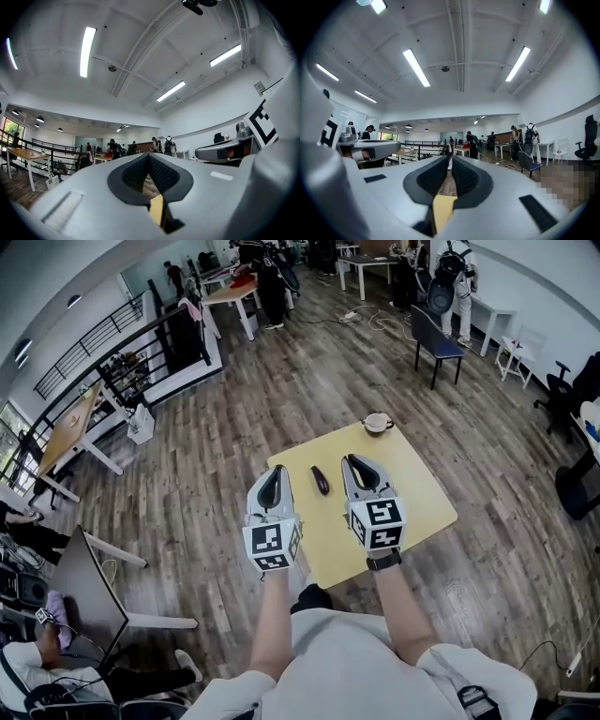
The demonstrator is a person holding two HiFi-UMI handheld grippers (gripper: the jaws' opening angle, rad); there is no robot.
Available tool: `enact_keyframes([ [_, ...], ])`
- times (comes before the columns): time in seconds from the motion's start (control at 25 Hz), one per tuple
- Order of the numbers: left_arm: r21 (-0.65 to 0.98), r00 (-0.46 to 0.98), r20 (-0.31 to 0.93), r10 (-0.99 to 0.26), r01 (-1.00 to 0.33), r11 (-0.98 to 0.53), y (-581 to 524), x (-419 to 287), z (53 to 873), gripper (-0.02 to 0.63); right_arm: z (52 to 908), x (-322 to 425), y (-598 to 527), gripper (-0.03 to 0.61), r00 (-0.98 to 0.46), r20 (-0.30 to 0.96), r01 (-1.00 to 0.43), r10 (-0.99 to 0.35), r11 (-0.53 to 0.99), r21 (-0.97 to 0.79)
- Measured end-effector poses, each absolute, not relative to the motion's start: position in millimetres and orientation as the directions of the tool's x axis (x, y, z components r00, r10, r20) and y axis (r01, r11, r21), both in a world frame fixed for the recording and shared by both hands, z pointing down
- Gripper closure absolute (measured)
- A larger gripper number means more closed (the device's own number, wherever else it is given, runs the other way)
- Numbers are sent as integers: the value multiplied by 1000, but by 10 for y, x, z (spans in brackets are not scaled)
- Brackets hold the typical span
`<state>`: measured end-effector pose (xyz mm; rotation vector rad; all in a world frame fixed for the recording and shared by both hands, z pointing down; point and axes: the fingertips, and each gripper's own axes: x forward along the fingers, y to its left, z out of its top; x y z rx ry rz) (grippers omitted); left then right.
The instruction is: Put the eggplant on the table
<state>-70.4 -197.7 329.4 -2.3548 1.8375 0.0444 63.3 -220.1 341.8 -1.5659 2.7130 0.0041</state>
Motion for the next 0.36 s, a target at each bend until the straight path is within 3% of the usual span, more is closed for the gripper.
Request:
enact_keyframes([
  [0.36,-67,271,-79,-959,-962,-266,-2083,-689,3432,604,3500,575,-2261,541,-507,14,-862,-862,507,0],
])
